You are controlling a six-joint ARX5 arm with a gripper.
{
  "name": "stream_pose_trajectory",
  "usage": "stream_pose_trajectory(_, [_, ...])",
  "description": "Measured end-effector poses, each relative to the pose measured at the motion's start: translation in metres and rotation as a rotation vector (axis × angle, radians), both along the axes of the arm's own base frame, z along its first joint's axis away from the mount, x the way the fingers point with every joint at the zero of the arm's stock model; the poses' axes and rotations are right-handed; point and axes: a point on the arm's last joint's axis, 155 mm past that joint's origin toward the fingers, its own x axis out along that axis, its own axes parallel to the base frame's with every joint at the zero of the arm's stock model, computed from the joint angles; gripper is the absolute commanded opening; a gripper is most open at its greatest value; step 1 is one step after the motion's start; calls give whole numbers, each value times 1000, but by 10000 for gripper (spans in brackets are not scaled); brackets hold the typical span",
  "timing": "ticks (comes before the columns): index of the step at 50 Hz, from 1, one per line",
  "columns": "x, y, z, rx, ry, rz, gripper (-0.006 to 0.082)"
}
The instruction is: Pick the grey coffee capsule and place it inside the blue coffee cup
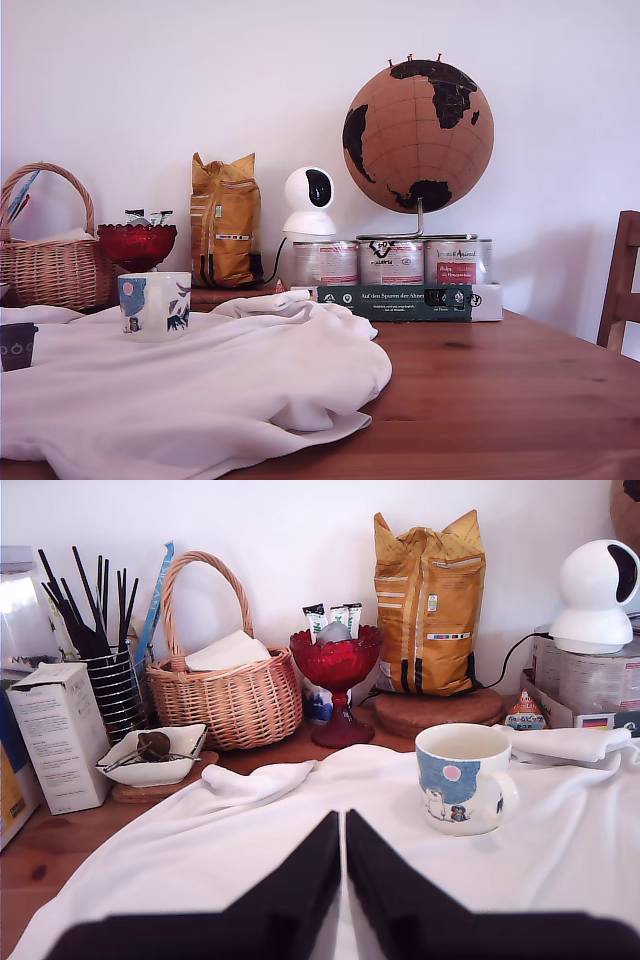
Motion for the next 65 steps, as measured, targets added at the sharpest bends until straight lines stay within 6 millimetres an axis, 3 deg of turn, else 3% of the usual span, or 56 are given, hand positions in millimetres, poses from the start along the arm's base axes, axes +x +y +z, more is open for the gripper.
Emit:
stream_pose_trajectory(4, [-1,-7,-9,-79,38,-51,-18])
stream_pose_trajectory(9, [-5,-16,-42,-122,172,-104,-18])
stream_pose_trajectory(20, [-5,-18,-40,-138,163,-116,-18])
stream_pose_trajectory(36, [-3,-18,12,-215,-21,-129,-19])
stream_pose_trajectory(45, [-13,-22,69,-223,-129,-160,-19])
stream_pose_trajectory(48, [-11,-24,78,-223,-124,-171,-19])
stream_pose_trajectory(51, [-3,-25,73,-230,-75,-175,-19])
stream_pose_trajectory(58, [22,-29,32,-257,99,-186,-19])
stream_pose_trajectory(65, [39,-29,13,-256,161,-188,-16])
